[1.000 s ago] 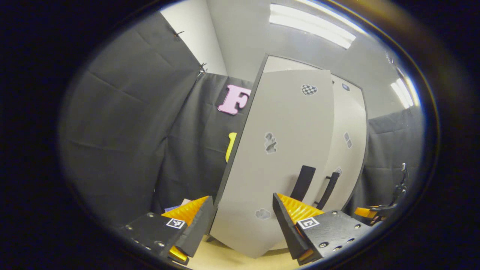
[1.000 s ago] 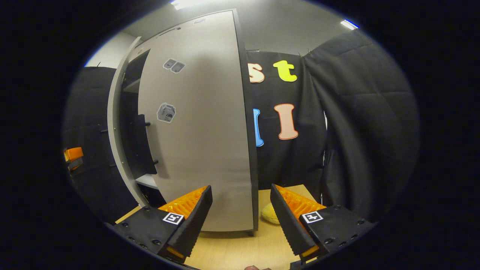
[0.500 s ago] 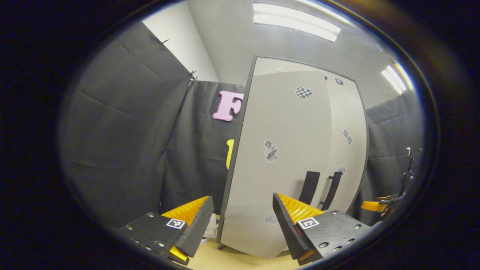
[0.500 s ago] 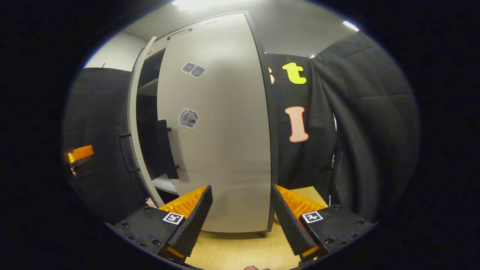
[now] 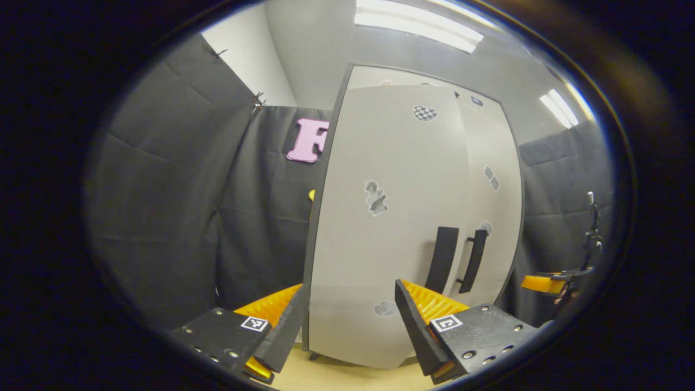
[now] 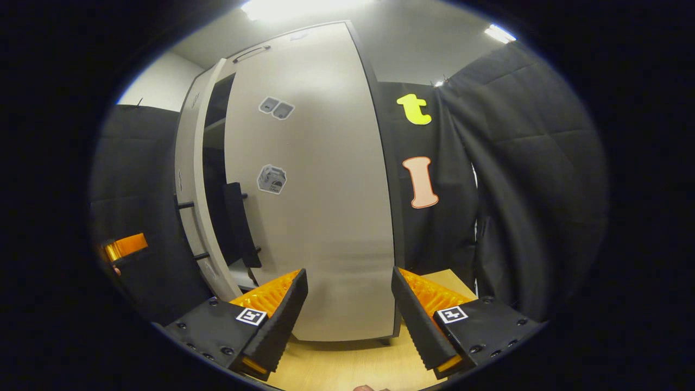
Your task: Grab one shoe with the right hand and put it into the shoe cabinet, grab the other shoe with the left hand and put it into the shoe cabinet; then close the right door with the right hand and the left door with the left hand.
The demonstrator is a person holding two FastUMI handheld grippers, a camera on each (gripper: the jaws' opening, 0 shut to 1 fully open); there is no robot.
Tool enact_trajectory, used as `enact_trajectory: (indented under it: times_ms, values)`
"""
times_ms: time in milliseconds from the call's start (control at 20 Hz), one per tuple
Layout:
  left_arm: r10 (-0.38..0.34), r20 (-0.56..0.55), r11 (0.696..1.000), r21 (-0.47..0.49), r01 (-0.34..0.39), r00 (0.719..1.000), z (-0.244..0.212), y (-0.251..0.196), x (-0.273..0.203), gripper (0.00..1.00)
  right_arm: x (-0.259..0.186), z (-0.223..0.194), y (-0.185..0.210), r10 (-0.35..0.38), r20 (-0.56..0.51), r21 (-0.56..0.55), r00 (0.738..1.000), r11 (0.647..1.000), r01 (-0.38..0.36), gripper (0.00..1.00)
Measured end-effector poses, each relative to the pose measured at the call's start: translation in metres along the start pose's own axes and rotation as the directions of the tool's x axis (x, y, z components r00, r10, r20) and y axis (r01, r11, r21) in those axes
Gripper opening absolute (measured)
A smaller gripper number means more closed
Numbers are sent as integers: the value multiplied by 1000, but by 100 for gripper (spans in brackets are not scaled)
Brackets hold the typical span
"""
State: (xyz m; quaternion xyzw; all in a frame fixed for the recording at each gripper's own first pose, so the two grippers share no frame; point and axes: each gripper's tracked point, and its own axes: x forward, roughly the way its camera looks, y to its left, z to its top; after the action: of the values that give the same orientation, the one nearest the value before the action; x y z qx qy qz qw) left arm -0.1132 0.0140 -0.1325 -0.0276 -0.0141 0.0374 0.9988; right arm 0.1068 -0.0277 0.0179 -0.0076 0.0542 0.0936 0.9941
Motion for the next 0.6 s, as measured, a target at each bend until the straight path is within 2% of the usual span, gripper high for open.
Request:
enact_trajectory:
  times_ms: [150,200,250,450,600]
  values:
    - [-12,-20,999,34,13,1000,-4,-1,4,95,-2,-2,2,-10,-9,-2,1000,1000,10,98]
    - [-11,-19,999,46,12,1000,-3,-1,3,88,-5,-4,3,-11,-10,-4,1000,1000,11,98]
    - [-9,-17,999,49,10,1000,-3,-2,2,92,-8,-5,4,-14,-13,-9,1000,1000,13,98]
    - [-19,-22,1000,11,19,1000,-11,3,-2,92,-20,-12,11,-21,-13,-6,1000,1000,21,98]
    - [-12,13,1000,3,12,1000,-17,16,-16,88,-30,-22,6,-48,-3,-29,999,998,48,98]
